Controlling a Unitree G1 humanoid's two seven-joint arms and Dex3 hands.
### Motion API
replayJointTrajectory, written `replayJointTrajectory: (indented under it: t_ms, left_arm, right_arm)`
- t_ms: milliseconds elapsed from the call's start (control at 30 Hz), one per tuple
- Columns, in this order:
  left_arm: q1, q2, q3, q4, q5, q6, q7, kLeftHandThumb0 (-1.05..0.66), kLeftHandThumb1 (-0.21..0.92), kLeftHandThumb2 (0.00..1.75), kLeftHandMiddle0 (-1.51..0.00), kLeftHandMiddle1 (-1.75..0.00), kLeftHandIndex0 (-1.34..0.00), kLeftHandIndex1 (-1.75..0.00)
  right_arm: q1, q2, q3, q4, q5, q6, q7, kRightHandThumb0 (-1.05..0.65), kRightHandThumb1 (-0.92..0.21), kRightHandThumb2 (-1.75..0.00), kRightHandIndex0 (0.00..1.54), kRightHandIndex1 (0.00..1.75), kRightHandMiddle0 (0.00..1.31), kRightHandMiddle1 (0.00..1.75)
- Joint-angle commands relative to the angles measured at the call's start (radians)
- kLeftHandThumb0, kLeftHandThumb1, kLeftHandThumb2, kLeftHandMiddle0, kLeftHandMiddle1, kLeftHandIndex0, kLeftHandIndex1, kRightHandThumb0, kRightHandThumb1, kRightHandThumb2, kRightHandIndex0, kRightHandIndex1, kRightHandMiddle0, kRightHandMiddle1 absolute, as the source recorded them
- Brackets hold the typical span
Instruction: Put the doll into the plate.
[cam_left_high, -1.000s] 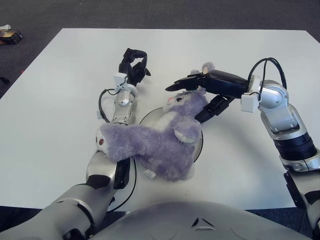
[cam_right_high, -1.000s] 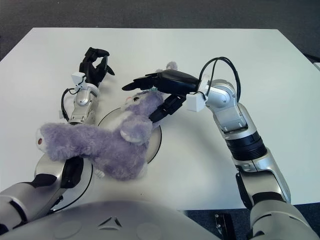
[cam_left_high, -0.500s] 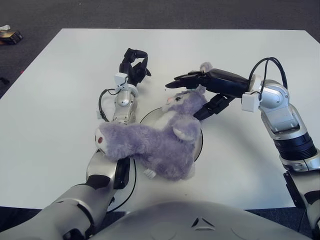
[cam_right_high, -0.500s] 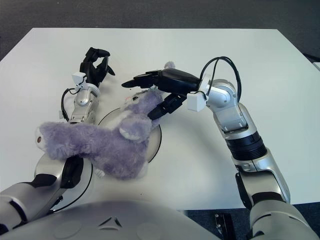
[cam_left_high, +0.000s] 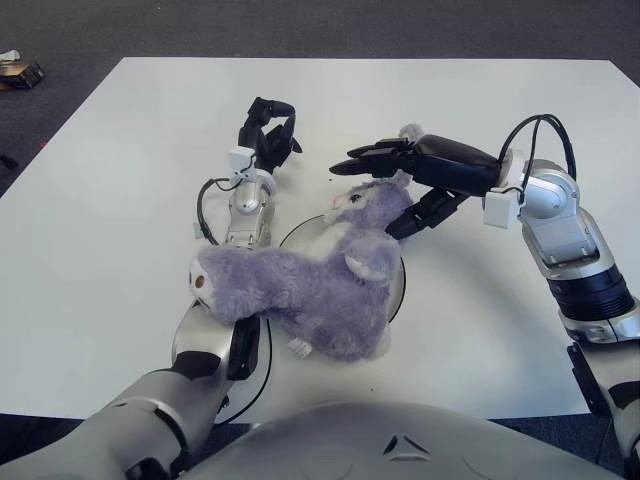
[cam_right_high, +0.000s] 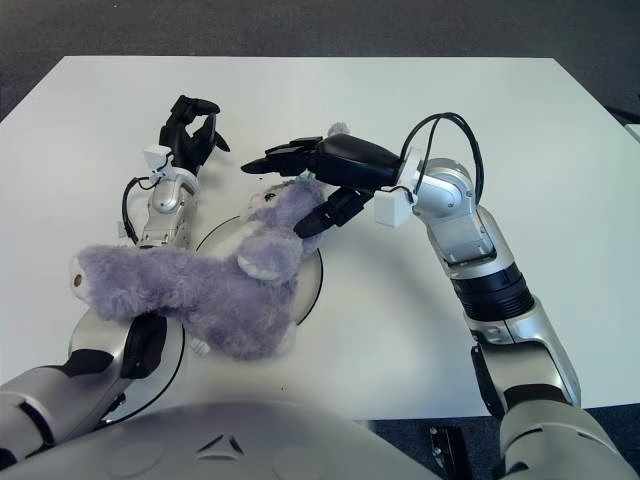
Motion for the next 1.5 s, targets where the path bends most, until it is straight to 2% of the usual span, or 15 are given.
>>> replayJointTrajectory:
  t_ms: [0,133,267,467,600,800,967,1067,1133,1200,1300,1467]
  left_arm:
    - [0.008,0.002,-0.005,-0.011,0.009,0.010,0.005,-0.36,0.92,0.30,-0.84,-1.75,-0.44,-1.51]
    - [0.012,-0.002,0.004,-0.017,-0.012,0.017,-0.008,-0.36,0.92,0.29,-0.84,-1.75,-0.44,-1.50]
    - [0.012,-0.003,0.009,-0.017,-0.024,0.018,-0.017,-0.36,0.92,0.29,-0.84,-1.75,-0.44,-1.50]
    - [0.012,-0.002,0.009,-0.017,-0.026,0.018,-0.019,-0.36,0.92,0.29,-0.84,-1.75,-0.45,-1.50]
    - [0.014,0.002,0.014,-0.010,-0.031,0.011,-0.028,-0.36,0.92,0.28,-0.84,-1.75,-0.45,-1.49]
    - [0.017,0.004,0.018,-0.010,-0.032,0.010,-0.033,-0.36,0.92,0.28,-0.84,-1.75,-0.46,-1.48]
    - [0.017,0.005,0.021,-0.009,-0.032,0.009,-0.036,-0.36,0.92,0.28,-0.84,-1.75,-0.46,-1.48]
    - [0.018,0.007,0.023,-0.007,-0.031,0.007,-0.037,-0.36,0.92,0.27,-0.85,-1.75,-0.46,-1.48]
    - [0.018,0.007,0.023,-0.007,-0.031,0.007,-0.037,-0.36,0.92,0.27,-0.85,-1.75,-0.46,-1.48]
    - [0.019,0.009,0.025,-0.005,-0.030,0.006,-0.037,-0.36,0.92,0.27,-0.85,-1.75,-0.47,-1.47]
    - [0.021,0.012,0.026,-0.004,-0.028,0.005,-0.038,-0.36,0.92,0.27,-0.85,-1.75,-0.47,-1.47]
    - [0.022,0.017,0.029,-0.004,-0.028,0.006,-0.040,-0.36,0.92,0.27,-0.85,-1.75,-0.47,-1.47]
  right_arm:
    - [0.002,-0.009,-0.014,-0.008,-0.010,-0.008,-0.011,0.09,-0.91,-0.40,0.26,0.00,0.31,0.00]
    - [0.015,-0.013,-0.106,-0.030,-0.041,0.043,-0.096,0.03,-0.92,-0.38,0.29,0.01,0.34,0.01]
    - [0.022,-0.008,-0.128,-0.028,-0.102,0.026,-0.160,0.03,-0.92,-0.37,0.32,0.02,0.36,0.02]
    - [0.025,-0.010,-0.125,-0.028,-0.114,0.025,-0.181,0.03,-0.92,-0.38,0.34,0.02,0.37,0.02]
    - [-0.025,-0.048,-0.184,0.117,-0.212,-0.056,-0.303,-0.02,-0.92,-0.38,0.35,0.02,0.39,0.03]
    - [-0.029,-0.034,-0.214,0.225,-0.234,-0.143,-0.428,-0.10,-0.92,-0.39,0.37,0.02,0.42,0.04]
    - [-0.030,-0.016,-0.229,0.274,-0.225,-0.172,-0.500,-0.13,-0.92,-0.39,0.42,0.03,0.43,0.04]
    - [-0.016,0.024,-0.262,0.288,-0.194,-0.098,-0.547,-0.19,-0.92,-0.34,0.50,0.03,0.45,0.04]
    - [-0.014,0.033,-0.267,0.288,-0.189,-0.078,-0.558,-0.21,-0.92,-0.33,0.53,0.03,0.45,0.03]
    - [-0.001,0.066,-0.286,0.264,-0.178,-0.004,-0.586,-0.24,-0.92,-0.32,0.55,0.04,0.46,0.04]
    - [0.013,0.107,-0.308,0.237,-0.151,0.064,-0.616,-0.27,-0.92,-0.32,0.56,0.03,0.48,0.04]
    - [0.034,0.146,-0.335,0.225,-0.104,0.091,-0.646,-0.29,-0.92,-0.30,0.58,0.03,0.53,0.06]
